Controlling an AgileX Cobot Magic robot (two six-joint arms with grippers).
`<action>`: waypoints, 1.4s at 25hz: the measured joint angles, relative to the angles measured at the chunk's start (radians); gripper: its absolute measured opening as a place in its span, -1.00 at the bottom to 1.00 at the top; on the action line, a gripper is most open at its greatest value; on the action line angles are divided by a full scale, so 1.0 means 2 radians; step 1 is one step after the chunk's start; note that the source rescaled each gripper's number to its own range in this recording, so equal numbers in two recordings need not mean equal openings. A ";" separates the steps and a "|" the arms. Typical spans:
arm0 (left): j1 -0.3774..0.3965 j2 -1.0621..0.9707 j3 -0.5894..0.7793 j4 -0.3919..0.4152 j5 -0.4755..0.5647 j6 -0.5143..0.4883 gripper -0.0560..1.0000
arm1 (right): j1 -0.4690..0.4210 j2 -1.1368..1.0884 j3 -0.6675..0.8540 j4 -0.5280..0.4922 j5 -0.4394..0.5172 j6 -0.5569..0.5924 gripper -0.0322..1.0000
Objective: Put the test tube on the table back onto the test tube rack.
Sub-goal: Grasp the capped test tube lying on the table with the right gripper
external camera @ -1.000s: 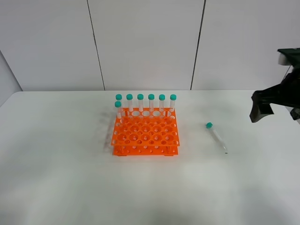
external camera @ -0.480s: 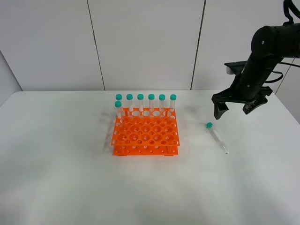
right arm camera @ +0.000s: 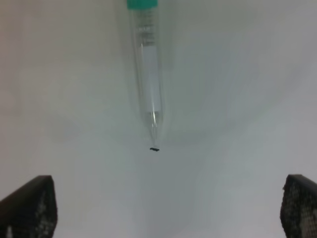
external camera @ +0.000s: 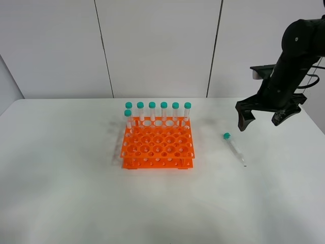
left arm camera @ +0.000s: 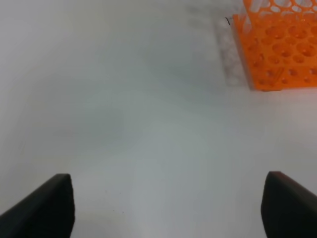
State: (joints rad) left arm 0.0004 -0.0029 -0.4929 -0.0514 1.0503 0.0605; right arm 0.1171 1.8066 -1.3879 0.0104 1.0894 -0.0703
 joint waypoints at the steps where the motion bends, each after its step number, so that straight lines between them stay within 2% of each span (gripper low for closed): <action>1: 0.000 0.000 0.000 0.000 0.000 0.000 0.95 | 0.000 -0.013 0.016 -0.005 -0.009 0.003 1.00; 6: 0.000 0.000 0.000 0.000 0.000 0.000 0.95 | 0.000 -0.028 0.068 -0.005 -0.056 0.006 1.00; 11: 0.000 0.000 0.000 0.000 0.000 0.000 0.95 | 0.000 0.004 0.071 -0.005 -0.102 0.006 1.00; 19: 0.000 0.000 0.000 0.000 0.000 0.000 0.95 | 0.000 0.082 0.028 0.006 -0.104 0.006 1.00; 26: 0.000 0.000 0.000 0.000 0.000 0.000 0.95 | 0.000 0.132 0.027 0.007 -0.127 0.005 1.00; 35: 0.000 0.000 0.000 0.000 0.000 0.000 0.95 | 0.014 0.149 0.023 0.007 -0.125 0.004 1.00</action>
State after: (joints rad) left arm 0.0004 -0.0029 -0.4929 -0.0514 1.0503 0.0605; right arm 0.1441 2.1055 -1.3419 0.0234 0.8400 -0.0622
